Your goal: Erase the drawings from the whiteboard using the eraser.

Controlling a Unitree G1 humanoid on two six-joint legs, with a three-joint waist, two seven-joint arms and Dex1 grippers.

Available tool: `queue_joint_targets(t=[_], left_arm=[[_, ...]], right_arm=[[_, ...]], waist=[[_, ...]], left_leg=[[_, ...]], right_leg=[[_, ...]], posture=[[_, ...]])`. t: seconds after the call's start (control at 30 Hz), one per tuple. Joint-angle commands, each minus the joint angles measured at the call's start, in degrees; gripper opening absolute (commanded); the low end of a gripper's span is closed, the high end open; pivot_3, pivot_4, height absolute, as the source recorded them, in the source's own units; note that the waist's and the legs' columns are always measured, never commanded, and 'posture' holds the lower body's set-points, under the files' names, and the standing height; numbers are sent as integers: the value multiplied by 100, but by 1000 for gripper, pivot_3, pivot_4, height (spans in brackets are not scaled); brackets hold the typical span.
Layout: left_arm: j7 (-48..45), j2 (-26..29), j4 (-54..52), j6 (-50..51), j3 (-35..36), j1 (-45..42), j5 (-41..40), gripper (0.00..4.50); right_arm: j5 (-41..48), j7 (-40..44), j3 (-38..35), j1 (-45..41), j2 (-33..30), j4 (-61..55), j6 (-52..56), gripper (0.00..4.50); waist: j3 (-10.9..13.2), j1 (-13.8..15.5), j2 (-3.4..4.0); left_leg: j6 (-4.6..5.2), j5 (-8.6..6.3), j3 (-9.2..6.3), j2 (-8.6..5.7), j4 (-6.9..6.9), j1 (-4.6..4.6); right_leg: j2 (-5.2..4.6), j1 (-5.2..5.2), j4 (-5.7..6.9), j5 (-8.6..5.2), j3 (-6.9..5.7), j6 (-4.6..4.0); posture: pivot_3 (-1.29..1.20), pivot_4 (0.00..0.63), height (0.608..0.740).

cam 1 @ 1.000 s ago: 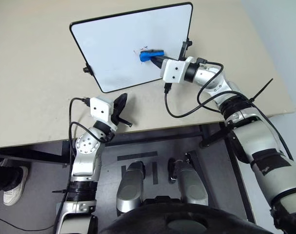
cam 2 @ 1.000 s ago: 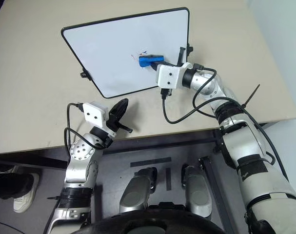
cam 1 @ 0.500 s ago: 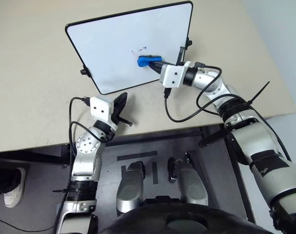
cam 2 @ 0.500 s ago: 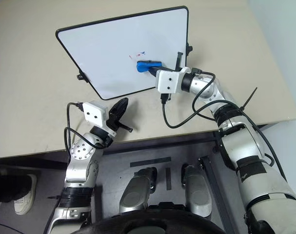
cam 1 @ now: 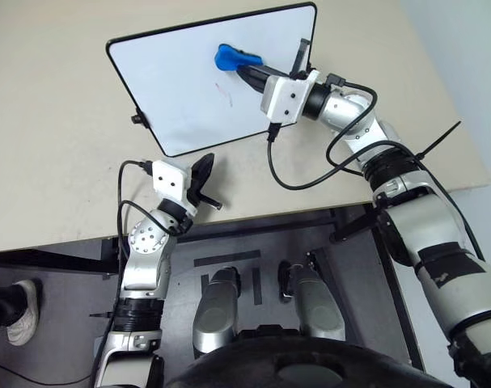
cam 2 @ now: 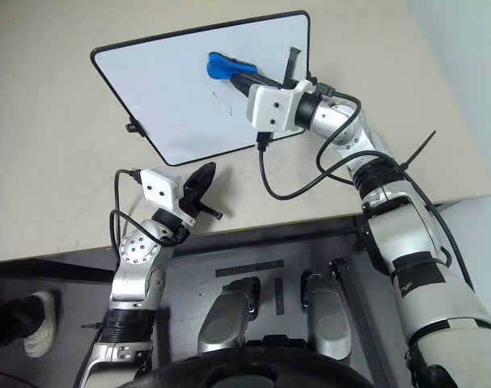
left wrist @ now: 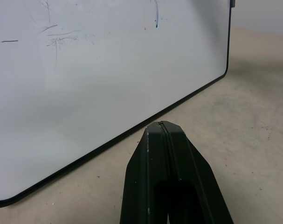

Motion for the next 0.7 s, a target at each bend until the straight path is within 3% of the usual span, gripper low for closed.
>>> queue_joint_targets(t=[0.03,0.43,0.7], left_arm=[[15,-27,-38,-157,4,-64,28,0],[16,-42,34,-200,-6,-109,24,0],[25,-44,26,-214,-3,-87,26,0]], right_arm=[[87,262,59,45,149,96,201,37],[2,807,266,344,396,425,444,37],[-106,-6,41,158,296,278,289,37]], waist=[[0,-13,0],[0,-16,0],[0,-16,0]], left_leg=[[0,0,1,0,0,0],[-3,-2,2,0,1,1],[-3,-2,2,0,1,-2]], right_leg=[[0,0,0,-2,0,2],[0,0,2,-4,0,-7],[0,-2,-2,-7,0,-4]], posture=[[0,150,740],[0,150,740],[0,150,740]])
